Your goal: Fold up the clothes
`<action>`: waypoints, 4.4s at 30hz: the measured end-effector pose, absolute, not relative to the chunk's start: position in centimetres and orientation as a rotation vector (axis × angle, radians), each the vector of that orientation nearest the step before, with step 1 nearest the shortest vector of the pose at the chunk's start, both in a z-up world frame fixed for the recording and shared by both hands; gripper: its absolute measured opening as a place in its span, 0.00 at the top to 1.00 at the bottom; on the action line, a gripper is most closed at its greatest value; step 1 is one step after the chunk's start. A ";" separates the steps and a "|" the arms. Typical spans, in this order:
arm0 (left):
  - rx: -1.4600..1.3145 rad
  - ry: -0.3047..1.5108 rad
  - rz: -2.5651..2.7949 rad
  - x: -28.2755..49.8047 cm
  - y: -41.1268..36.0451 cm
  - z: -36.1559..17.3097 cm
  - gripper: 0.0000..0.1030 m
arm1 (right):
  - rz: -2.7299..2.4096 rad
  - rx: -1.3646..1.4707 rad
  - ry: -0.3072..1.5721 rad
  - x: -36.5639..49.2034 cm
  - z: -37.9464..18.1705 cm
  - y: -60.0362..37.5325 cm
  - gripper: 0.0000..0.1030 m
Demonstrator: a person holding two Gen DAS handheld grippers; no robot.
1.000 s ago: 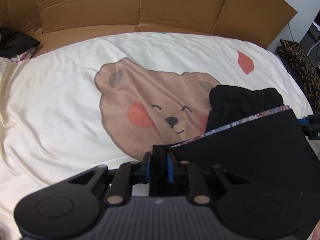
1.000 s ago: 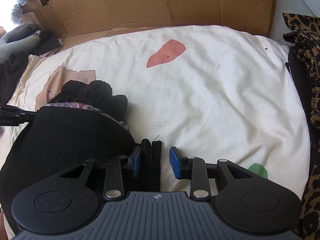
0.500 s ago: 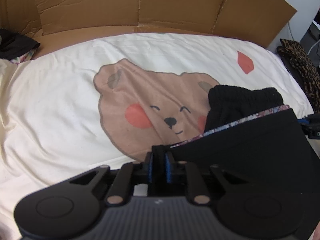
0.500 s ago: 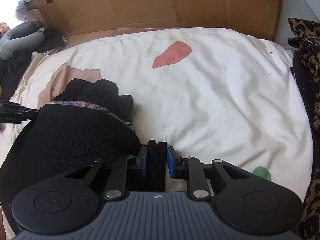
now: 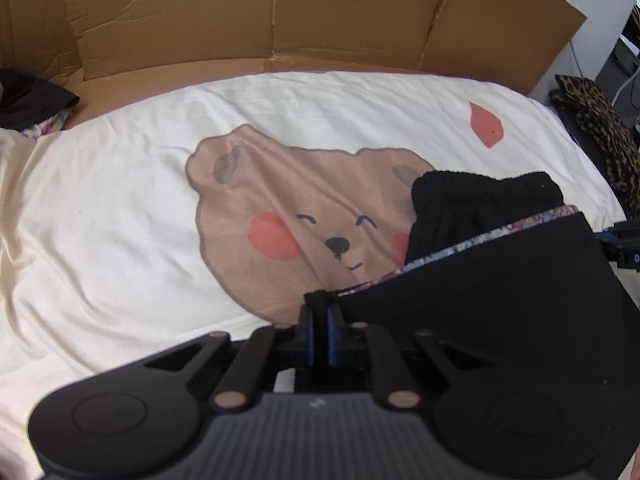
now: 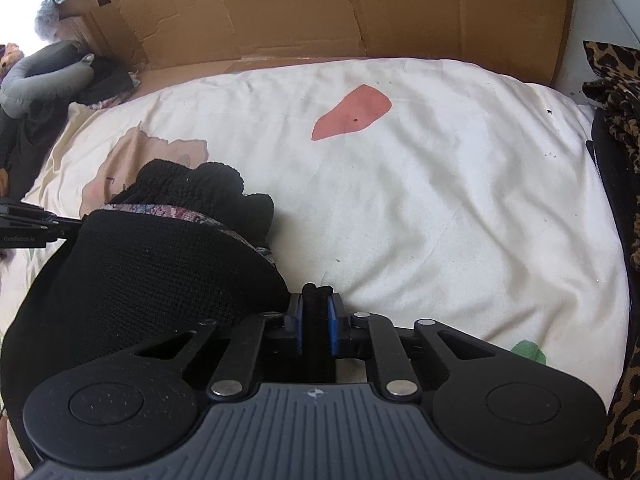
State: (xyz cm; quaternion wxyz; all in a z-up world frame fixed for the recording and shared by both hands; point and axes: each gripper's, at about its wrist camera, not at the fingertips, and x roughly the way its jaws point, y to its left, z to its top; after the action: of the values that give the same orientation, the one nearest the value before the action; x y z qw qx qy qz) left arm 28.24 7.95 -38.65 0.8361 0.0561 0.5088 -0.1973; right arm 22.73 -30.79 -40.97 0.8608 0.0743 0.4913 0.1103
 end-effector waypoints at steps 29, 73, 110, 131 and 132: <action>0.054 0.905 -0.458 26.9 8.3 -30.3 0.95 | 0.132 0.301 0.805 17.6 -31.3 -34.8 0.92; 0.157 1.026 -0.448 34.6 4.4 -38.1 0.85 | 0.008 0.241 0.924 23.5 -38.4 -36.5 0.89; 0.209 1.002 -0.622 30.1 -2.2 -37.5 0.79 | 0.291 0.026 0.906 25.2 -37.1 -23.5 0.74; 0.121 0.988 -0.598 26.4 3.9 -31.2 0.81 | 0.295 0.153 0.867 19.9 -32.4 -28.7 0.73; 0.125 0.989 -0.602 25.8 4.2 -31.0 0.81 | 0.295 0.150 0.866 19.2 -32.2 -28.8 0.73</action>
State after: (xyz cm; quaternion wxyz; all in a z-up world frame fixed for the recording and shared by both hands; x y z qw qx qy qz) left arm 25.76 4.22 -30.99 0.8352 0.0592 0.4670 -0.2843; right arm 19.18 -28.80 -32.21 0.8945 0.0721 0.4177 0.1423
